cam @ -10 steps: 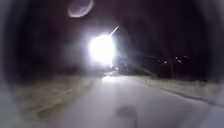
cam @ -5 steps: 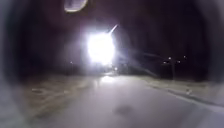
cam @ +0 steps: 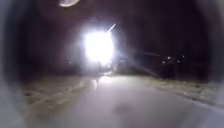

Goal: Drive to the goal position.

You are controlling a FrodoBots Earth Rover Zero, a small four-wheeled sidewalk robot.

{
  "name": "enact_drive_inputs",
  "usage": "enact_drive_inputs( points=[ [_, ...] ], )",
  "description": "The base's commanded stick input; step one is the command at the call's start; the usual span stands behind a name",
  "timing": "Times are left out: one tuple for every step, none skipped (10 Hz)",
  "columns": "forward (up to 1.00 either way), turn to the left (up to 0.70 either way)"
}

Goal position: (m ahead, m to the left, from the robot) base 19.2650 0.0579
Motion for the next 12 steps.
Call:
enact_drive_inputs(
  points=[
    [1.0, 0.0],
    [1.0, 0.0],
    [1.0, 0.0],
    [1.0, 0.0],
    [1.0, 0.04],
    [1.0, 0.07],
    [1.0, 0.08],
    [1.0, 0.08],
    [1.0, 0.08],
    [1.0, 0.04],
    [1.0, 0.03],
    [1.0, 0.03]
  ],
)
